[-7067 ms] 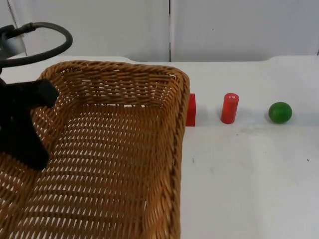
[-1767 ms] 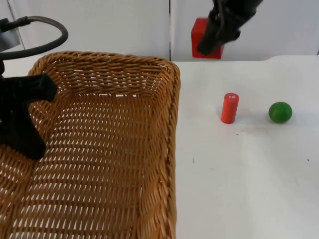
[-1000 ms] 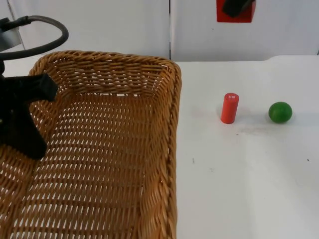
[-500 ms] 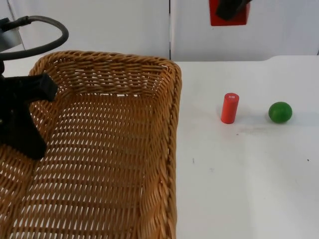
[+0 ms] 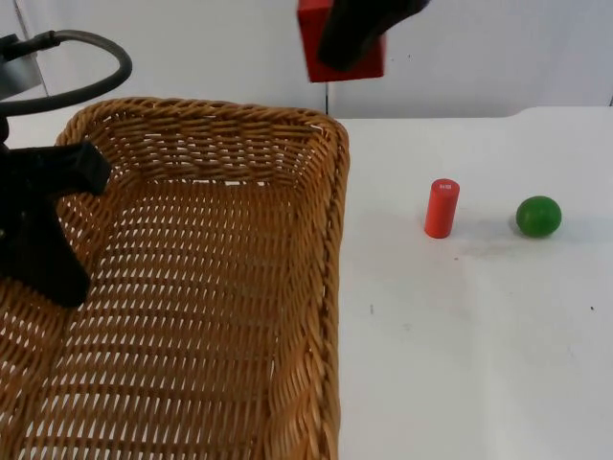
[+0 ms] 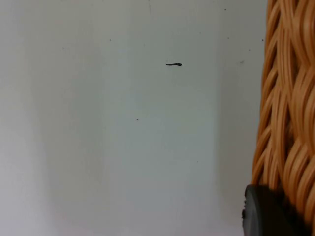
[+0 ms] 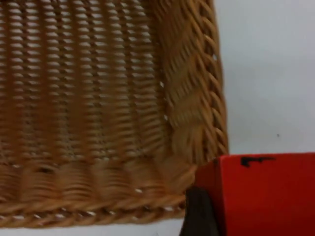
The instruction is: Pick up the basket with the left hand and place the object to the left of the red cylinder into the basket with the right hand.
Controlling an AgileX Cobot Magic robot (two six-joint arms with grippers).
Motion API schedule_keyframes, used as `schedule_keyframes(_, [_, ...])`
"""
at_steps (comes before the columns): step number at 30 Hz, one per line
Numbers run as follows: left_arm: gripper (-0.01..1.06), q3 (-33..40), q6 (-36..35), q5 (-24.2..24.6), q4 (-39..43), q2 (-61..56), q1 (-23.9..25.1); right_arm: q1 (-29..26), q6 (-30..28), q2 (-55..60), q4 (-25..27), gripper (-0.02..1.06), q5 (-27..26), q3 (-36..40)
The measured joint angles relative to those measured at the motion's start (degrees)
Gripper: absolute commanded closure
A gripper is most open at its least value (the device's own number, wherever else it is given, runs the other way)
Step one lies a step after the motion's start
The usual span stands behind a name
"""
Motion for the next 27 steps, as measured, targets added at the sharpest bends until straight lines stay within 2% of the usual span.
schedule_keyframes(8, [1.05, 0.0, 0.0, 0.0, 0.0, 0.0, 0.0, 2.17, -0.12, -0.22, 2.84, 1.05, -0.12, 0.74])
schedule_keyframes(18, [1.05, 0.0, 0.0, 0.0, 0.0, 0.0, 0.0, 6.56, 0.46, -0.83, 3.08, 1.05, -0.82, 7.96])
schedule_keyframes(24, [1.05, 0.0, 0.0, 0.0, 0.0, 0.0, 0.0, 6.49, 2.06, -0.83, 3.44, 1.05, -4.72, 11.44])
schedule_keyframes(27, [1.05, 0.0, 0.0, 0.0, 0.0, 0.0, 0.0, 7.26, 3.72, -1.44, 2.65, 1.05, -9.53, 15.03])
